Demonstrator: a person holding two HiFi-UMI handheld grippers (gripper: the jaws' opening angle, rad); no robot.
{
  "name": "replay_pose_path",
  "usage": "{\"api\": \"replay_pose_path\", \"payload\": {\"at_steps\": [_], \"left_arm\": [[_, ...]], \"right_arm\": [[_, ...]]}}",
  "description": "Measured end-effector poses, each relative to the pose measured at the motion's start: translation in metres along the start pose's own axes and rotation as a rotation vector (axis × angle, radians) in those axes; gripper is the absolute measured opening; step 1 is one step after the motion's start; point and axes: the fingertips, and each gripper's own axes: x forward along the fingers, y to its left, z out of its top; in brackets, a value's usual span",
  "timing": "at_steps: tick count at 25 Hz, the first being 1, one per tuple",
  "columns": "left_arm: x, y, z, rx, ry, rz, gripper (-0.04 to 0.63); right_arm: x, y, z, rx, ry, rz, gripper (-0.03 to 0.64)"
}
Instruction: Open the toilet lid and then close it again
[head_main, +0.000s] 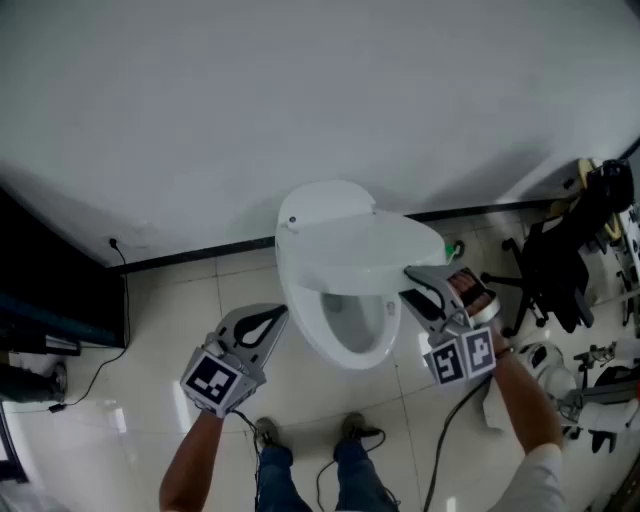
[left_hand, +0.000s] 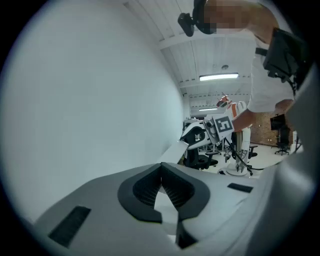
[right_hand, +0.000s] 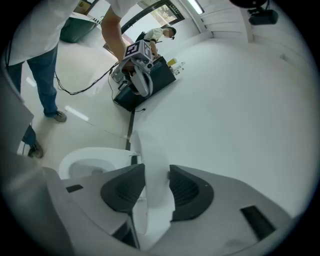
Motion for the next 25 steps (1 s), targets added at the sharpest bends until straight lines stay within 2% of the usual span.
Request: {"api": "replay_pose_path", "payload": {"at_steps": [2,9,16,19,25], "left_arm": [[0.001,0.015,0.012,0.000,0.010,-0.004,0.000],[0.015,0.063,0.034,-0.012,0.038,-0.001,0.000],[0.023,0.093,0.039,-0.068,0.002,0.040,0.000],[0.021,0.105,0.032,-0.063,-0.004,0.048,0.000],[0.011,0.112,0.016,-0.068,0.013,0.067,0.000]], "right_arm": [[0.013,-0.038,0.000,0.009,0.003,-0.030,0.124],[0.094,-0.159,-0.008,-0.008,0.045,-0.142,0.063],[0.197,-0.245,-0.028,-0.133,0.177,-0.293,0.031],[0.240,-0.269,-0.036,-0.158,0.256,-0.307,0.031],[0.283,-0.294,-0.033,-0.177,0.355,-0.243,0.030]]}}
